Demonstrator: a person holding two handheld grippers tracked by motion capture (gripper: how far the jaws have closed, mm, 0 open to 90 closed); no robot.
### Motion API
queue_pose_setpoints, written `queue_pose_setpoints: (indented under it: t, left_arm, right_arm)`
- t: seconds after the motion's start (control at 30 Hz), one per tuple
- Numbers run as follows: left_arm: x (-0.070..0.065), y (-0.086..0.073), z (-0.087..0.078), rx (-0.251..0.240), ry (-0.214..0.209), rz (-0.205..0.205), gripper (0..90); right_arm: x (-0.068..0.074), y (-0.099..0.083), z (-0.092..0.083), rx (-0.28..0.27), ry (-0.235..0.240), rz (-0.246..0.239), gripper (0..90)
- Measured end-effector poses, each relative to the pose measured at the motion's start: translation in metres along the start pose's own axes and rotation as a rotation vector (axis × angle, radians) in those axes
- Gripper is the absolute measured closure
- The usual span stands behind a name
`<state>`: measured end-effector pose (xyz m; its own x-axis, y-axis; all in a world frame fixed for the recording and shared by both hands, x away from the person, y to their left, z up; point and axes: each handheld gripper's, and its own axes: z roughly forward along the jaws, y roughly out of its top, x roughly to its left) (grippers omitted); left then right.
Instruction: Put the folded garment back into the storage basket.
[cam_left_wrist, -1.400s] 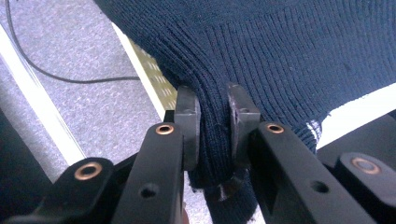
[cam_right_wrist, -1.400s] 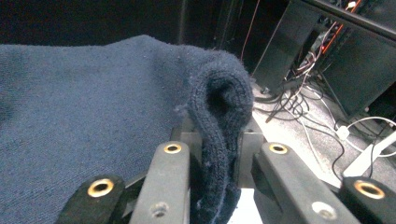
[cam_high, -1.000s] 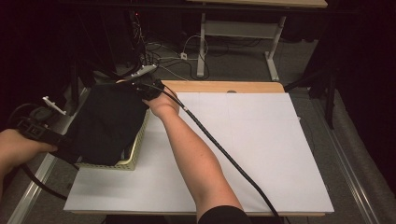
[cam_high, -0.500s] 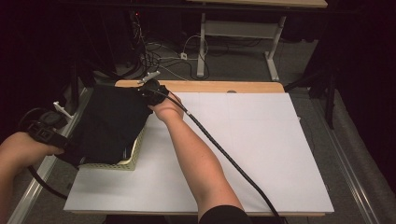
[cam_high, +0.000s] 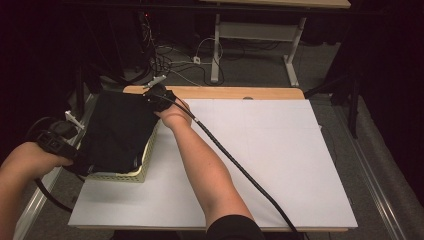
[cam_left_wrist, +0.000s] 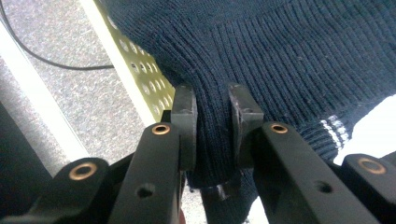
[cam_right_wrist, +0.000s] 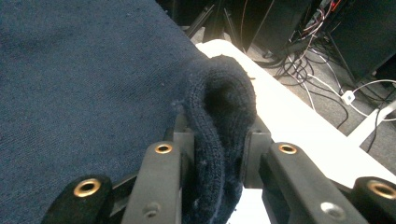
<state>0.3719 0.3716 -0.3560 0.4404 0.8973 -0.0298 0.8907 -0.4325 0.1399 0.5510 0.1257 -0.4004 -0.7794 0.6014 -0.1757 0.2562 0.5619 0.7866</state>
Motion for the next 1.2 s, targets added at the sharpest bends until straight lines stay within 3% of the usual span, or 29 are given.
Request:
queue_pose_setpoints:
  t: [0.1, 0.2, 0.33, 0.47, 0.7, 0.93, 1.2]
  left_arm:
    - [0.0, 0.0, 0.0, 0.007, 0.004, -0.001, 73.1]
    - [0.0, 0.0, 0.002, 0.017, -0.006, -0.009, 69.1]
    - [0.002, 0.0, 0.004, 0.014, 0.003, -0.036, 54.8]
    - [0.0, 0.002, 0.0, 0.012, 0.01, -0.039, 42.8]
    - [-0.01, 0.006, -0.01, 0.012, 0.007, -0.045, 26.2]
    - [-0.017, 0.013, -0.014, 0.031, 0.014, -0.067, 0.8]
    - [-0.026, 0.023, -0.01, 0.062, -0.014, -0.048, 0.0]
  right_arm:
    - [0.001, 0.004, -0.001, 0.001, 0.004, 0.005, 67.1]
    - [0.0, 0.007, 0.0, 0.004, 0.018, 0.025, 53.5]
    - [-0.004, 0.006, -0.004, 0.013, 0.014, 0.063, 34.8]
    - [-0.009, 0.001, -0.013, -0.022, 0.008, 0.095, 20.8]
    - [-0.016, -0.012, -0.037, -0.061, 0.022, 0.087, 0.2]
    - [-0.02, -0.031, -0.071, -0.116, 0.025, 0.108, 0.1]
    - [-0.025, -0.064, -0.107, -0.137, 0.014, 0.13, 0.2]
